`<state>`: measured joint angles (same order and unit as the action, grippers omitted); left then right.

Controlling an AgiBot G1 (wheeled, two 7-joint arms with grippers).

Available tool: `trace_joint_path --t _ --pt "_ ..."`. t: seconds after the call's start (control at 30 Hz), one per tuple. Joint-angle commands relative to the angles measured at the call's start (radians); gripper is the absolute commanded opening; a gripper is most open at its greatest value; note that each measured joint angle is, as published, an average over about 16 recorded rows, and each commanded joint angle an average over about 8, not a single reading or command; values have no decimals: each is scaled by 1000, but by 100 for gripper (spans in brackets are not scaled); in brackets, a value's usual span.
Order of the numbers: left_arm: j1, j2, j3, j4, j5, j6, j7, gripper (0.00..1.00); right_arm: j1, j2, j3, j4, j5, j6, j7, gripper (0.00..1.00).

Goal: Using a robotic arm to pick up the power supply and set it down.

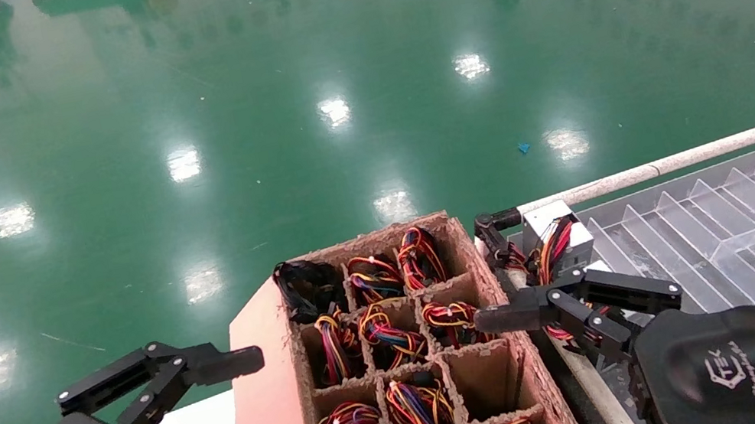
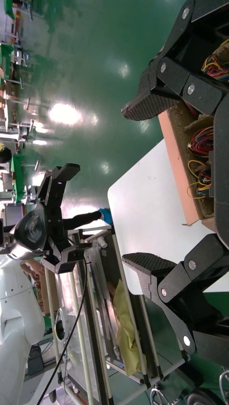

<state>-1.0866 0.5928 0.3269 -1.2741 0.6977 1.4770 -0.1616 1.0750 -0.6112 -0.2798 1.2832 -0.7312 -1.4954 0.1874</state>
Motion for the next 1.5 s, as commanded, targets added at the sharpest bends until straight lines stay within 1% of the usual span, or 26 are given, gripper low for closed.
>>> trace_joint_path --t 0.03,0.3,0.33,0.57,0.6,1.2,1.33,1.5 --pt "0 0 0 0 0 0 0 100 0 0 0 0 0 0 0 100" --pt "0 0 0 0 0 0 0 100 0 0 0 0 0 0 0 100" --pt "0 0 0 0 0 0 0 96 0 0 0 0 0 0 0 100" --pt "0 0 0 0 0 0 0 9 0 0 0 0 0 0 0 100" --pt "0 0 0 0 0 0 0 0 0 0 0 0 0 0 0 100" --pt "0 0 0 0 0 0 0 0 -2 2 -3 -6 -13 8 0 100" --pt "0 0 0 0 0 0 0 0 2 1 -24 -15 -75 40 3 100" --pt "0 0 0 0 0 0 0 0 39 -25 -71 -21 -204 105 20 100"
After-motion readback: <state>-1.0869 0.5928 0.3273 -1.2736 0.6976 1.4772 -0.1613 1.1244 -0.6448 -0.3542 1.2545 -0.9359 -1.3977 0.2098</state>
